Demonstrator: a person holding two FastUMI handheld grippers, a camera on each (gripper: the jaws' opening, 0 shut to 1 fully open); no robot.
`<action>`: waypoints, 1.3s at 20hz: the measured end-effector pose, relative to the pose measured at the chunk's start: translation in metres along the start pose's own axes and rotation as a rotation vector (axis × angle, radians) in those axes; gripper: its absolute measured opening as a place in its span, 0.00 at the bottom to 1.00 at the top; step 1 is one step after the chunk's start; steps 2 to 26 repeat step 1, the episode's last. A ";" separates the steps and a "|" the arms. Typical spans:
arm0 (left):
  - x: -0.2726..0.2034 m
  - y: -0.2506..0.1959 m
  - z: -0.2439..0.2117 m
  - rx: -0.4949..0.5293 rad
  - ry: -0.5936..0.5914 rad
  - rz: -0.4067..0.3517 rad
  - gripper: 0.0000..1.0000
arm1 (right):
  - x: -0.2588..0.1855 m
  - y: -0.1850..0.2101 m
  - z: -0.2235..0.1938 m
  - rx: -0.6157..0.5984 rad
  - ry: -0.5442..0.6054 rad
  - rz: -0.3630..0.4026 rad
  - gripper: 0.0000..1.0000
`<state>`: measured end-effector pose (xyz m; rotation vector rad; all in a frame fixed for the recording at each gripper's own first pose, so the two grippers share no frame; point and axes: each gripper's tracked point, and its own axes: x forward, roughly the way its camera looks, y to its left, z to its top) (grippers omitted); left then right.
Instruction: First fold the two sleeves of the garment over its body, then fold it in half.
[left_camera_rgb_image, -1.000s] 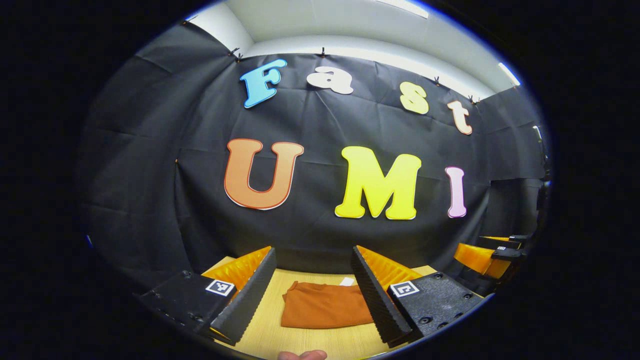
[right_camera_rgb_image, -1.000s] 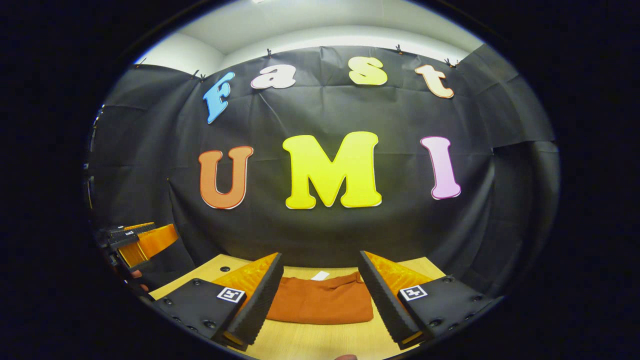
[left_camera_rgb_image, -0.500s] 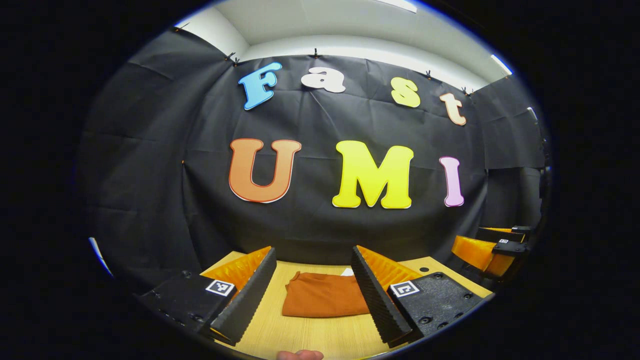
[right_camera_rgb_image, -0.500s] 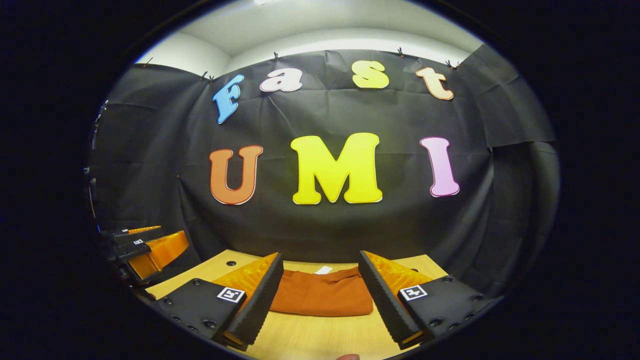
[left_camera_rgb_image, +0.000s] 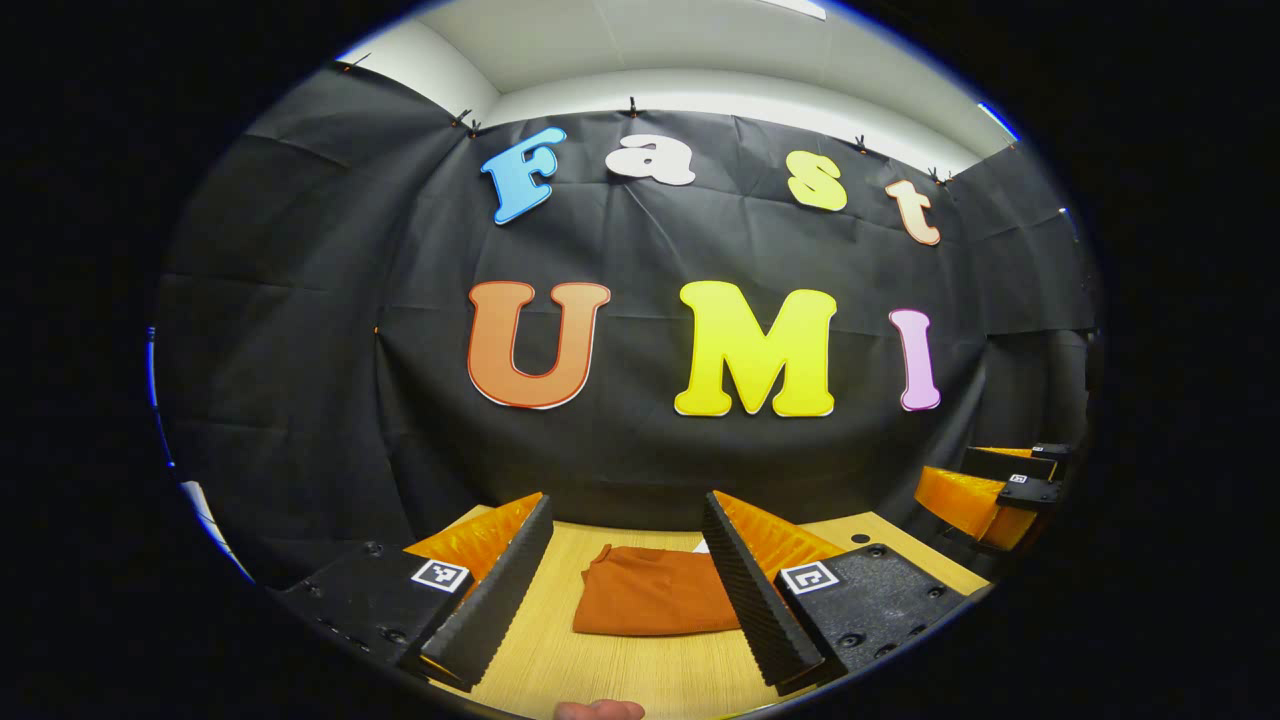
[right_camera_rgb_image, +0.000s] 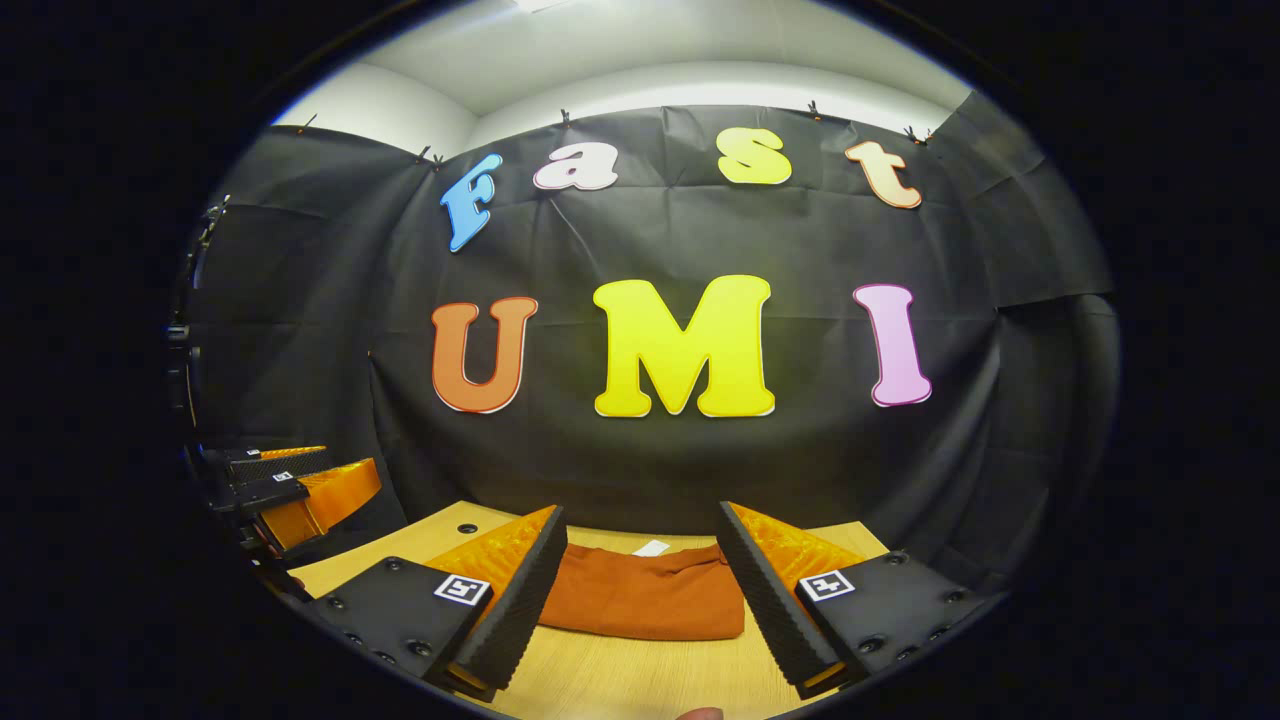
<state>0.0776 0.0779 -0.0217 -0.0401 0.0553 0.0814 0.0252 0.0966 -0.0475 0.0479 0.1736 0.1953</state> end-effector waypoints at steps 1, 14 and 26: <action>-0.001 0.001 0.001 0.001 -0.001 0.008 0.97 | 0.003 0.002 -0.001 0.005 0.001 0.010 0.93; -0.001 0.001 0.001 0.001 -0.001 0.008 0.97 | 0.003 0.002 -0.001 0.005 0.001 0.010 0.93; -0.001 0.001 0.001 0.001 -0.001 0.008 0.97 | 0.003 0.002 -0.001 0.005 0.001 0.010 0.93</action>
